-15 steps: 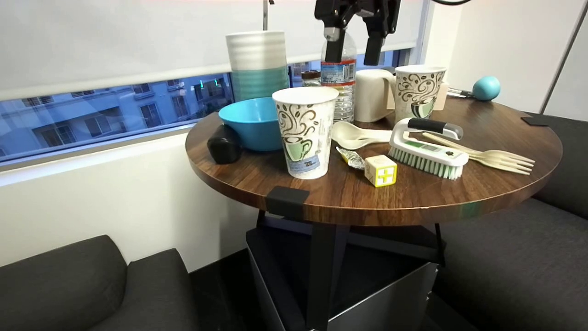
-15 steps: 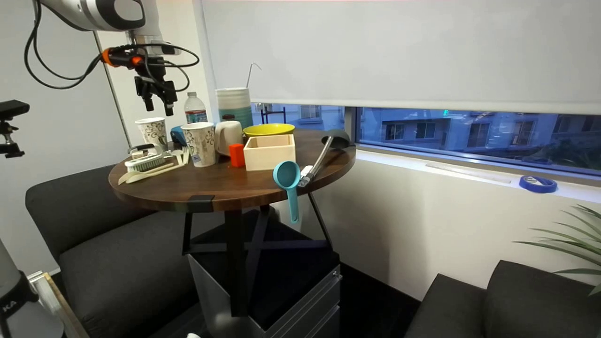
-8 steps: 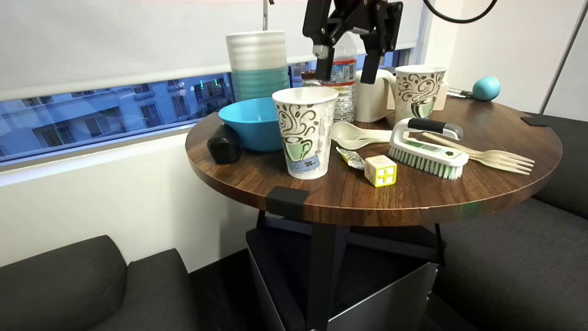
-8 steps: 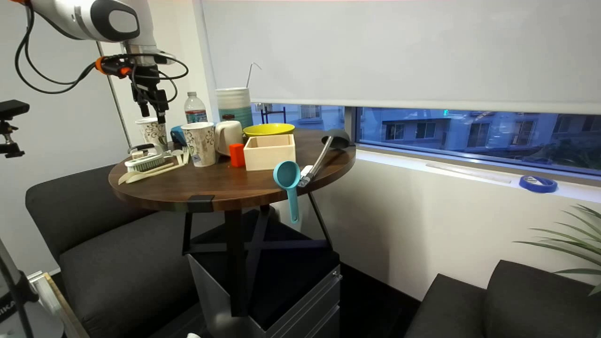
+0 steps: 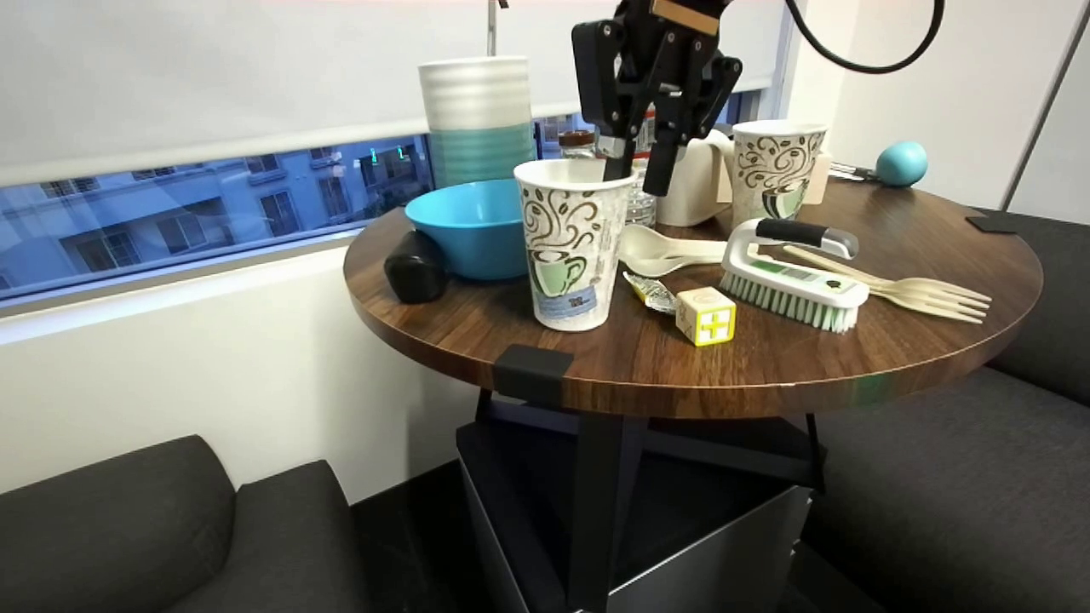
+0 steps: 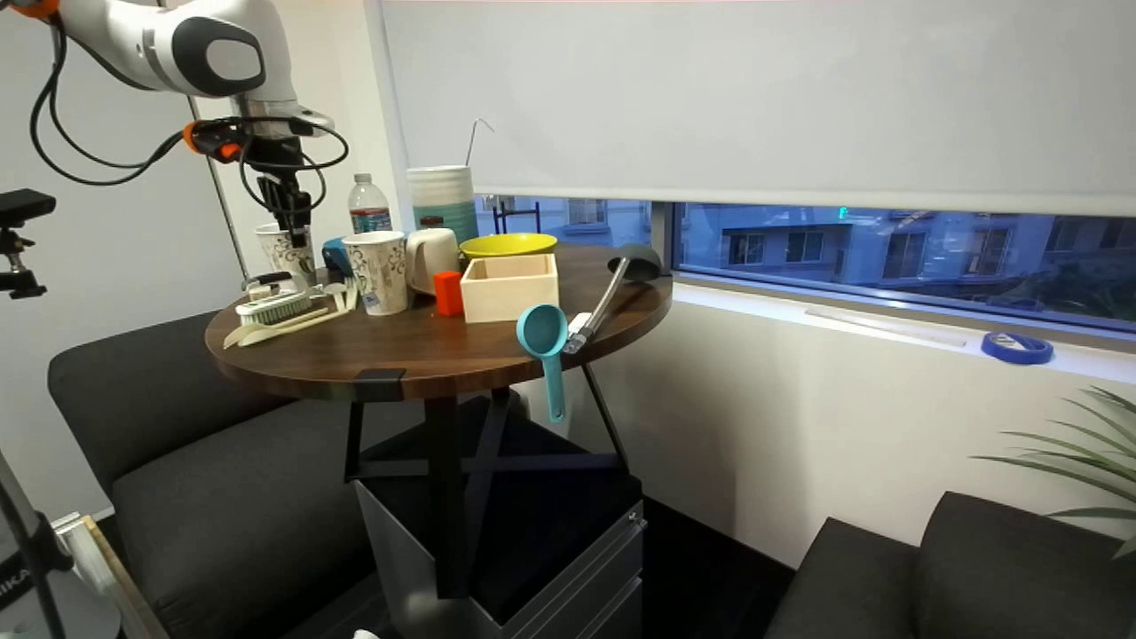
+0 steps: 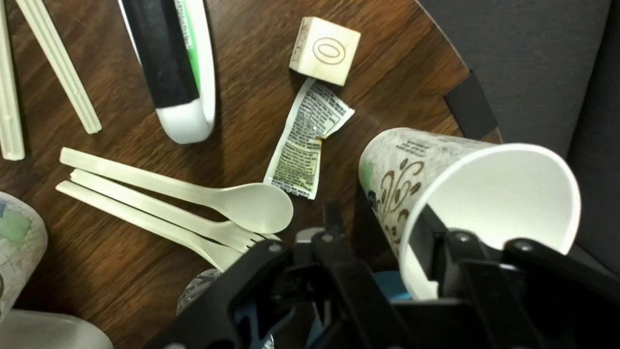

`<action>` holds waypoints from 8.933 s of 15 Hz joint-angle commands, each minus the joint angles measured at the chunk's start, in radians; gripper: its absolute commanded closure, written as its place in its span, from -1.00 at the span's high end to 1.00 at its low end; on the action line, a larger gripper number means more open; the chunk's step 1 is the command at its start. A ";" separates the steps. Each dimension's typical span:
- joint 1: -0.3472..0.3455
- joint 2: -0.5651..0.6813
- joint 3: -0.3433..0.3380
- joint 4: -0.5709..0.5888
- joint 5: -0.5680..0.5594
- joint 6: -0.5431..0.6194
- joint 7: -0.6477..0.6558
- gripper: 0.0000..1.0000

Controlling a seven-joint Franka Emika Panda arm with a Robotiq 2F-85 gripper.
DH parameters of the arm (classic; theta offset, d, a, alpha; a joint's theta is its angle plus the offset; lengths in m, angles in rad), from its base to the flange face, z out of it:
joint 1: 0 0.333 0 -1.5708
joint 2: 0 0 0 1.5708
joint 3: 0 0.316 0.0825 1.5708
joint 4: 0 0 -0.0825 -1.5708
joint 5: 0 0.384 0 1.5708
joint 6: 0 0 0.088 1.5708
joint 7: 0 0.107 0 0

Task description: Pick up the paper cup on the left, put it in the other paper cup and then turn the paper cups over

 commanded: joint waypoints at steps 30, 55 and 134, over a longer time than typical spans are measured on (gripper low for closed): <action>-0.343 -0.454 -0.086 -0.078 -0.154 -0.224 0.111 -0.98; -0.318 -0.252 -0.065 -0.200 -0.215 -0.001 0.318 0.98; -0.144 -0.217 -0.203 -0.169 -0.448 -0.028 -0.437 1.00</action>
